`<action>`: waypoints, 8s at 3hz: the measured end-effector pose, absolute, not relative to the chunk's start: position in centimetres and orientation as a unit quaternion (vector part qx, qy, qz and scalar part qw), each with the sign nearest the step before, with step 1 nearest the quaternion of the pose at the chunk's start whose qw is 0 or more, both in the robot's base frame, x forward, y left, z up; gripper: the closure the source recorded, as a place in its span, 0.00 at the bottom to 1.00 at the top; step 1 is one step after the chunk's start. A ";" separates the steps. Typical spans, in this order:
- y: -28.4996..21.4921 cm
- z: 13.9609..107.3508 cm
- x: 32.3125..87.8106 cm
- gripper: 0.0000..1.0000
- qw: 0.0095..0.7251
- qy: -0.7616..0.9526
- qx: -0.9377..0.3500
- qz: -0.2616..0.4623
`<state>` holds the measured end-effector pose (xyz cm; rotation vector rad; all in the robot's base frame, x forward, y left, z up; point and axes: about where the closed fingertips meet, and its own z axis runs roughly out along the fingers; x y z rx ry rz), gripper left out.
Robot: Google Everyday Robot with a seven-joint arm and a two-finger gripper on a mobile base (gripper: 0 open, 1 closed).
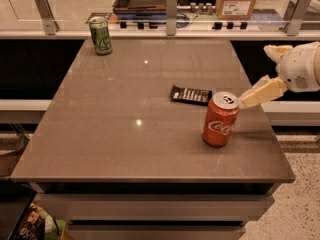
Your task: Move rxbar chocolate near green can
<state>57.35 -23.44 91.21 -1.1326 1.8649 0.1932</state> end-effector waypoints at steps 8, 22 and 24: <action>-13.9 87.2 62.3 0.00 0.502 0.727 -0.403 0.239; -11.5 81.6 63.1 0.41 0.389 0.775 -0.445 0.226; -11.4 81.7 63.1 0.87 0.388 0.774 -0.446 0.227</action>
Offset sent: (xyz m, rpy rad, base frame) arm -0.0015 0.0571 -0.0249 0.1522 0.0260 0.1454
